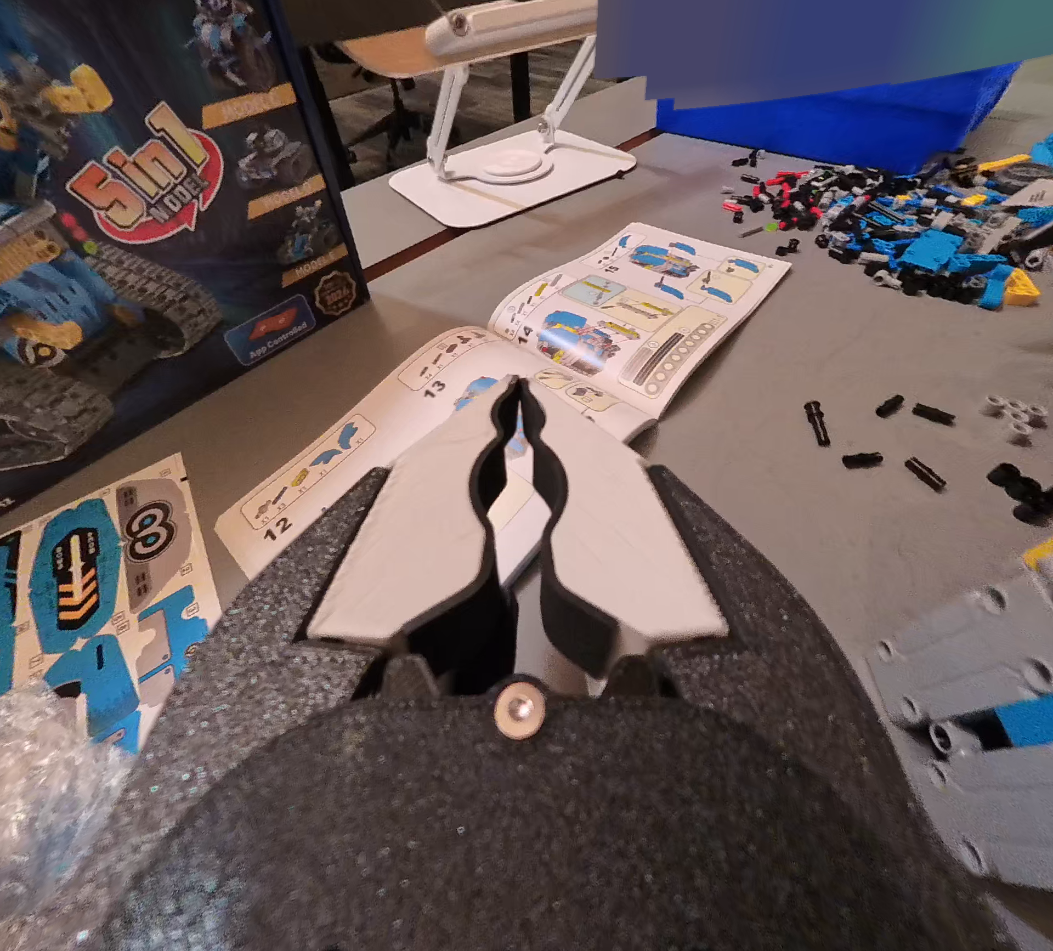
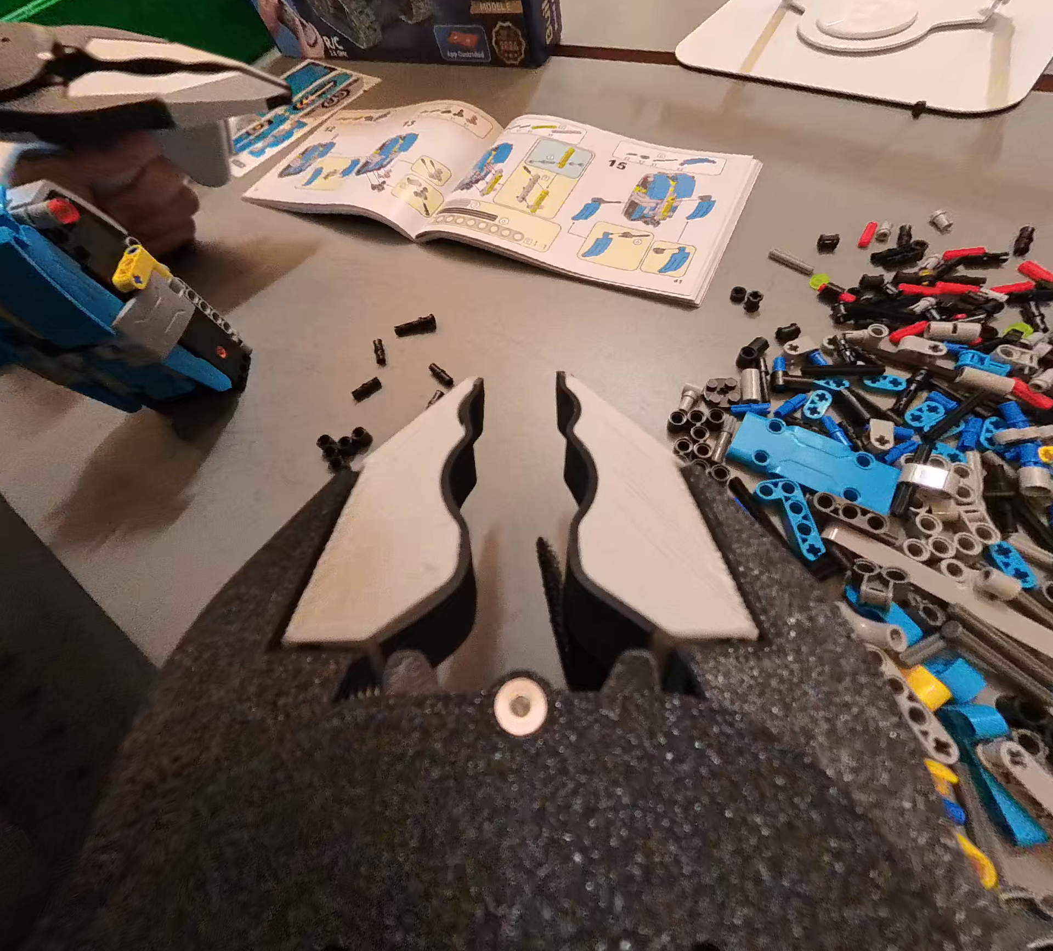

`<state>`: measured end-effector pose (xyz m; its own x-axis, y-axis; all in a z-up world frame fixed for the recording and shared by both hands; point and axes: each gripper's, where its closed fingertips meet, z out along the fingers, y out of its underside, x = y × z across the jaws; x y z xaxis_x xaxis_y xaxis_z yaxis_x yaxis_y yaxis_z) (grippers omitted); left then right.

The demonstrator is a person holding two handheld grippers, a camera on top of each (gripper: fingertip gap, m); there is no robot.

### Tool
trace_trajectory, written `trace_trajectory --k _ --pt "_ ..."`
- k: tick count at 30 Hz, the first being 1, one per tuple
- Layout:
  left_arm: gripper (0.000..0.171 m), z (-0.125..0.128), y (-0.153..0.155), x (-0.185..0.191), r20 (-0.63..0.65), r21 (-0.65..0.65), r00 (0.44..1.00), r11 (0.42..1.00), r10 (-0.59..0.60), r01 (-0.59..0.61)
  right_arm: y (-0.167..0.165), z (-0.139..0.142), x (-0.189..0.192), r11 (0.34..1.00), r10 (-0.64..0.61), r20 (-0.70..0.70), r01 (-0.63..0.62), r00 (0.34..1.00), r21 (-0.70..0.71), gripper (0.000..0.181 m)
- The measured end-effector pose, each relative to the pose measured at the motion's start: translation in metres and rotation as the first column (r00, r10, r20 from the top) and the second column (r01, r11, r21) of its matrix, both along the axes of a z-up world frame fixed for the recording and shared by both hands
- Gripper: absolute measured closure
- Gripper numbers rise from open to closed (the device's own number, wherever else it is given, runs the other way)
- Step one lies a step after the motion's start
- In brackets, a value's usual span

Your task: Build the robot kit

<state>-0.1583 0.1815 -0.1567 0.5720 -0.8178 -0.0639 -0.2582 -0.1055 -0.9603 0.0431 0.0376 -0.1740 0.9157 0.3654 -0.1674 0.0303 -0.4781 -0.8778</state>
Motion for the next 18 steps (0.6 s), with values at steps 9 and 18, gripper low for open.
trace_trajectory --k 9,18 --pt "0.171 -0.007 0.010 0.007 -0.020 -0.047 1.000 0.999 0.015 -0.016 0.001 0.002 0.013 0.999 -0.050 -0.124 0.047 0.991 -0.026 0.156" --pt "0.171 -0.007 0.010 0.007 -0.012 -0.067 1.000 0.998 0.009 -0.010 0.003 0.000 0.019 0.996 -0.081 -0.146 0.075 0.986 -0.044 0.156"
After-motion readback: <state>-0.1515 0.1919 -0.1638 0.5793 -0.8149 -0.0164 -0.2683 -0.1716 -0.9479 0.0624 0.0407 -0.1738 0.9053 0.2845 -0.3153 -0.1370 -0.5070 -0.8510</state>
